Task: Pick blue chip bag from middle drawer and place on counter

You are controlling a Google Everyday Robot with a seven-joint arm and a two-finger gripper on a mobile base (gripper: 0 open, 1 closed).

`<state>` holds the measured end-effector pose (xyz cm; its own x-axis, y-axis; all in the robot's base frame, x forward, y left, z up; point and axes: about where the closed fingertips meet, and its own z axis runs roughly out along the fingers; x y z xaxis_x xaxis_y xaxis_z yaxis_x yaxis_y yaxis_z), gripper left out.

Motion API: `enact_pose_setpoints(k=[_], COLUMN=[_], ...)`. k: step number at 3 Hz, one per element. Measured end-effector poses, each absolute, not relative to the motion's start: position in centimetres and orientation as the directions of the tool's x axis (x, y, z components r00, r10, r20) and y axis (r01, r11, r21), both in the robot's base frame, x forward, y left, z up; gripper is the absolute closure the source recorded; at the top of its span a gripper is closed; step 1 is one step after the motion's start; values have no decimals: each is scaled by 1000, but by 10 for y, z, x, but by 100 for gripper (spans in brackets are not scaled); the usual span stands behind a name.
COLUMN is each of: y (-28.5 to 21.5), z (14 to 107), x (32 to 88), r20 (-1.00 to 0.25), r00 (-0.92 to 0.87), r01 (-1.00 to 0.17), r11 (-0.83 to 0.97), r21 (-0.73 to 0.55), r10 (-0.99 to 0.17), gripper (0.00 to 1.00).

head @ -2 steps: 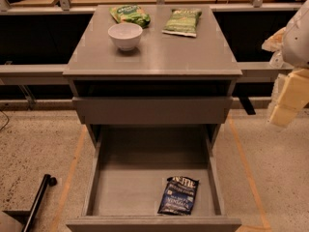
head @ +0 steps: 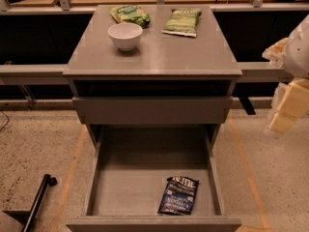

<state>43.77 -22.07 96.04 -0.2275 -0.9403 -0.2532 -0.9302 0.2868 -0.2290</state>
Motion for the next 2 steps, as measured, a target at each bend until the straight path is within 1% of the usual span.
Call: enact_pose_setpoints(k=[1, 2], y=[-226, -228], z=[925, 871], x=[441, 441], r20=[-282, -335], r00=[-228, -272], r01=[-937, -935], r11=[289, 330], r21=[-195, -129], r10=[-932, -902], gripper=[0, 0])
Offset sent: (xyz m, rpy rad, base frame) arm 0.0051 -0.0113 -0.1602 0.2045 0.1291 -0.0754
